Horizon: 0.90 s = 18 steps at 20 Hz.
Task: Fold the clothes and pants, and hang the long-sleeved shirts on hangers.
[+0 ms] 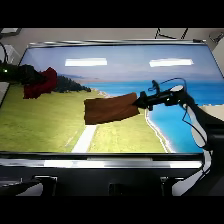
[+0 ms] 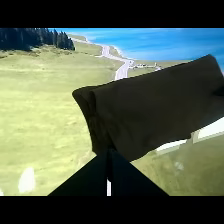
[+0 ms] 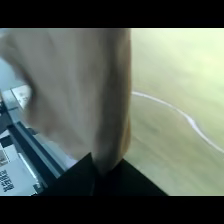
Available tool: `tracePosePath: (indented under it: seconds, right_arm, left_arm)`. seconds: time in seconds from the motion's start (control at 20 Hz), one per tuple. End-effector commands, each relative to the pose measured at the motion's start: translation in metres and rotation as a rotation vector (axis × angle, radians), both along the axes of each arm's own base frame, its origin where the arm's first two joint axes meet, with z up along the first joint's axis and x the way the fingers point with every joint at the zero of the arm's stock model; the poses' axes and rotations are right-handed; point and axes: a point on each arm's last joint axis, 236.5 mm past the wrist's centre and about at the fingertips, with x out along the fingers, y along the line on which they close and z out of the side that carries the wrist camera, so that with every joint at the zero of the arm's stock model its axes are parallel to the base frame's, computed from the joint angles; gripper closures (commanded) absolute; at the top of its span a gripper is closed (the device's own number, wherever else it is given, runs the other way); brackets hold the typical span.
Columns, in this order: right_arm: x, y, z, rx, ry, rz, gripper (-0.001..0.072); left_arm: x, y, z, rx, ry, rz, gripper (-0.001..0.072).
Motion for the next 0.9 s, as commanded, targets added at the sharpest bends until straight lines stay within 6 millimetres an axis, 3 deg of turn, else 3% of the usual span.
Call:
tracePosePath:
  seconds: [0.0,0.1,0.25,0.4,0.5,0.7,0.85]
  right_arm:
    - [0.02,-0.052,0.076,-0.02,-0.125,-0.016,0.0677]
    - [0.028,-0.12,0.11,-0.152,-0.148,-0.14,0.0677]
    - [0.02,-0.216,0.172,-0.27,-0.222,-0.344,0.0677]
    - [-0.005,-0.301,0.224,-0.36,-0.276,-0.571,0.0677]
    - [-0.028,-0.347,0.246,-0.392,-0.279,-0.715,0.0677]
    - [-0.088,-0.414,0.266,-0.431,-0.236,-0.924,0.0677]
    - [-0.13,-0.434,0.259,-0.416,-0.126,-0.992,0.0677]
  left_arm:
    - [0.002,0.0,0.0,0.0,-0.006,0.001,0.0681]
    - [0.002,0.0,0.0,0.001,-0.006,0.0,0.0681]
    - [0.002,0.0,0.0,0.001,-0.006,0.0,0.0681]
    - [0.002,0.0,0.0,0.0,-0.006,-0.001,0.0681]
    - [0.002,0.0,0.0,0.001,-0.006,-0.001,0.0681]
    - [0.002,0.0,0.0,0.004,-0.01,-0.007,0.0681]
    - [0.002,-0.002,0.0,0.006,-0.011,-0.013,0.0681]
